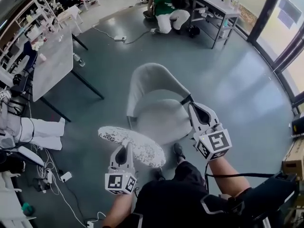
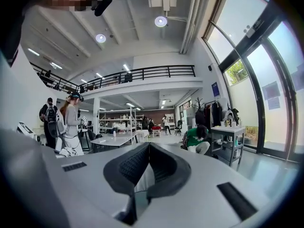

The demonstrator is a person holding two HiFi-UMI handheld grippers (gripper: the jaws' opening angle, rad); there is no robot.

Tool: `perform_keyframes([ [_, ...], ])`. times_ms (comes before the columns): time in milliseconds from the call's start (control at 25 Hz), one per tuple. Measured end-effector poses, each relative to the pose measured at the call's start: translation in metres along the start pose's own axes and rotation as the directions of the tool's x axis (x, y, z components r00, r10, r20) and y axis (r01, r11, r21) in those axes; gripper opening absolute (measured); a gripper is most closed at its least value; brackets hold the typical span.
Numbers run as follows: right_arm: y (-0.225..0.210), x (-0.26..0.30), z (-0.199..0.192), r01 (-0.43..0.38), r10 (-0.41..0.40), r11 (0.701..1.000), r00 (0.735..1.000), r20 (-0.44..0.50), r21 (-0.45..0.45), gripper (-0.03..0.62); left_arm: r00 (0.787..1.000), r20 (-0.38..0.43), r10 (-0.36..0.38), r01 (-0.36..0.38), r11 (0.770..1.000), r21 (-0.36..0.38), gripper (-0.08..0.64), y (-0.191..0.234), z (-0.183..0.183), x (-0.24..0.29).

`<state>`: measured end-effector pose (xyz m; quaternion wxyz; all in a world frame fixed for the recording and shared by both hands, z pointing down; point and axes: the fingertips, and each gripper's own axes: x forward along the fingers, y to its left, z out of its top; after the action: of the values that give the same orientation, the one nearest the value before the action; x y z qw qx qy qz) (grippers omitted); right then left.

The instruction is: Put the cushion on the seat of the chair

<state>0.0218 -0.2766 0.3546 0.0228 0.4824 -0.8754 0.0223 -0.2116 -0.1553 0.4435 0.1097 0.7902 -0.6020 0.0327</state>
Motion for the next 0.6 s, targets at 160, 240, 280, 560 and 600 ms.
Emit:
perform_keyframes([
  [160, -0.017, 0.011, -0.020, -0.023, 0.024, 1.000, 0.998, -0.050, 0.017, 0.009, 0.997, -0.074, 0.031, -0.033, 0.999, -0.030, 0.021, -0.006, -0.026, 0.009],
  [240, -0.024, 0.018, -0.026, -0.027, 0.029, 0.999, 0.997, -0.066, 0.022, 0.009, 0.994, -0.099, 0.040, -0.045, 0.998, -0.045, 0.021, -0.007, -0.038, 0.015],
  [280, -0.027, 0.021, -0.029, -0.030, 0.032, 0.999, 0.997, -0.072, 0.023, 0.009, 0.993, -0.110, 0.047, -0.053, 0.997, -0.052, 0.021, -0.006, -0.044, 0.017],
  [560, -0.046, 0.031, -0.063, -0.062, 0.067, 0.997, 0.988, -0.136, 0.043, 0.009, 0.969, -0.230, 0.093, -0.122, 0.985, -0.118, 0.021, -0.016, -0.101, 0.026],
  [600, -0.048, 0.031, -0.068, -0.065, 0.071, 0.997, 0.987, -0.143, 0.045, 0.009, 0.965, -0.245, 0.098, -0.132, 0.983, -0.126, 0.021, -0.018, -0.109, 0.029],
])
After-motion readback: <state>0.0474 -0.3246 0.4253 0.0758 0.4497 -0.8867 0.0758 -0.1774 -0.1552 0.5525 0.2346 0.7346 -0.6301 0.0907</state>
